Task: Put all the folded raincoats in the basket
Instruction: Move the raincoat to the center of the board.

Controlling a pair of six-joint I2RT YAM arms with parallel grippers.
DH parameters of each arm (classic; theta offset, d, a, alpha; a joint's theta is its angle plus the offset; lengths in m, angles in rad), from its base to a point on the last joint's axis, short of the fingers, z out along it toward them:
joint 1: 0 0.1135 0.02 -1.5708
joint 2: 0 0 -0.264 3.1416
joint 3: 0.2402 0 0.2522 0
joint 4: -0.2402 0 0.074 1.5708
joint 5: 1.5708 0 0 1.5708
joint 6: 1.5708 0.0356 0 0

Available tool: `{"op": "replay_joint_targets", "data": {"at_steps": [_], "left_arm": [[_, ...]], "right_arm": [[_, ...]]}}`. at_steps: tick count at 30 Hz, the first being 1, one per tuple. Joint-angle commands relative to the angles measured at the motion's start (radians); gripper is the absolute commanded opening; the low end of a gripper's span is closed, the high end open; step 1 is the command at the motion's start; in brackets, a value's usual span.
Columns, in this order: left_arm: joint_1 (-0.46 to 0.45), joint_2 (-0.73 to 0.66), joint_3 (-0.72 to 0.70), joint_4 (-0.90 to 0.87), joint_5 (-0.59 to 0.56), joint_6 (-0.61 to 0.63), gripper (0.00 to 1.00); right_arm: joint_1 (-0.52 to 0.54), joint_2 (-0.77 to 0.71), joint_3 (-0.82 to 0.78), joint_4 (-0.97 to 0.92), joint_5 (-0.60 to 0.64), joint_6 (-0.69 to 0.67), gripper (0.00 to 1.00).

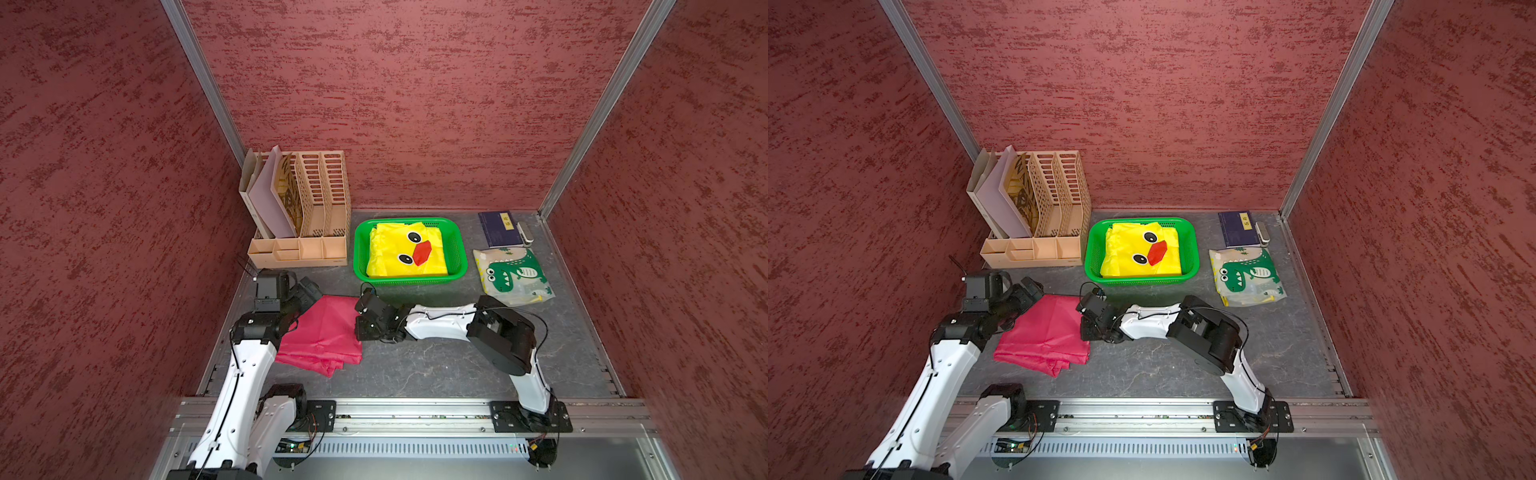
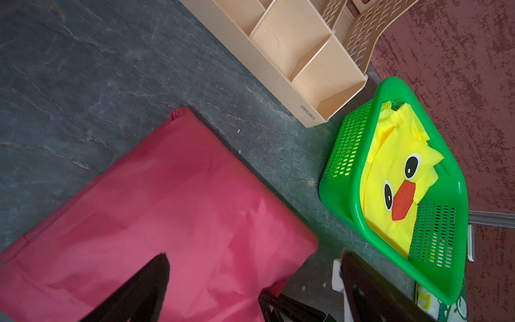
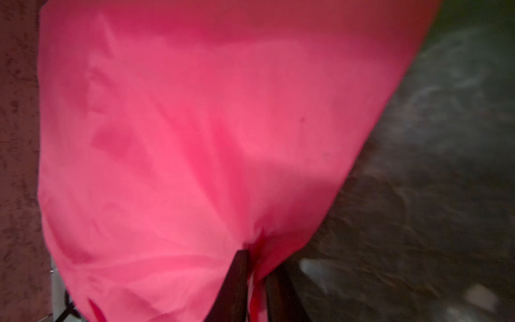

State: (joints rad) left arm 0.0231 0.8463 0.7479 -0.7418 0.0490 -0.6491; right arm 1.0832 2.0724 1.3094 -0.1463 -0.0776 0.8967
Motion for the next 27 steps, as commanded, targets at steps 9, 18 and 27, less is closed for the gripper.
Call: {"op": "replay_joint_targets", "data": {"at_steps": [9, 18, 27], "left_arm": [[-0.119, 0.037, -0.009, 0.018, -0.014, 0.010, 1.00], [-0.363, 0.182, 0.011, 0.059, -0.115, -0.030, 1.00], [-0.406, 0.181, -0.058, 0.230, 0.079, -0.032, 1.00]], "right_arm": [[-0.015, -0.190, -0.191, -0.052, 0.129, -0.045, 0.00], [-0.119, -0.412, -0.437, -0.091, 0.113, -0.167, 0.00], [-0.190, -0.580, -0.585, -0.170, 0.122, -0.240, 0.04]]}}
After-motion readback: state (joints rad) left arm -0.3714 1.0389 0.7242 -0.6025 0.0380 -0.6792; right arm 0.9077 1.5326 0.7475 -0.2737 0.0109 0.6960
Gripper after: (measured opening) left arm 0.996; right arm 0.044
